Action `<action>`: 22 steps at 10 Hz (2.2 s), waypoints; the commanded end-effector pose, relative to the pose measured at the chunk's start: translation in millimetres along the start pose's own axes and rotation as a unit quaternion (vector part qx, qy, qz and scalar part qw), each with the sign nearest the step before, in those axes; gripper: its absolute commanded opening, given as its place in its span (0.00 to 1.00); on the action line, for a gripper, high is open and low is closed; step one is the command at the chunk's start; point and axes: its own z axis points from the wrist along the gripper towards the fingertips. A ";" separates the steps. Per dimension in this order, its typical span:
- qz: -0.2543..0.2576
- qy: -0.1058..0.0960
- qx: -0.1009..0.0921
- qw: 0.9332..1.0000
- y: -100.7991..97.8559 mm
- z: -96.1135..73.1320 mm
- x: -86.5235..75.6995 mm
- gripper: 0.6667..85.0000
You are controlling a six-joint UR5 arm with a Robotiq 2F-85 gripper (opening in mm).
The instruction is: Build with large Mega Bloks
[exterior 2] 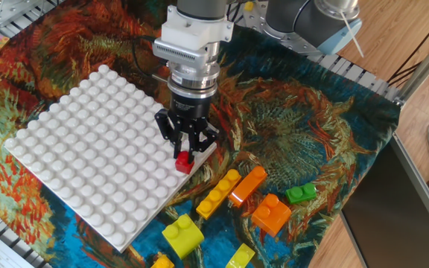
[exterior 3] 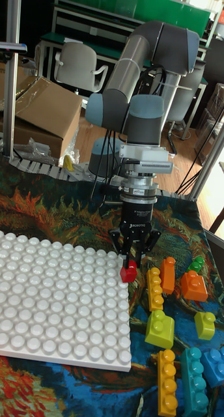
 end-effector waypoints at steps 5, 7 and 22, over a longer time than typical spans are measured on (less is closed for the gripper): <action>0.044 -0.008 -0.021 0.999 6.9 -3.7 -2.8 0.01; 0.042 -0.013 -0.006 0.999 -1.3 -3.5 -5.0 0.01; 0.083 -0.020 0.008 0.996 -9.6 6.9 -7.5 0.01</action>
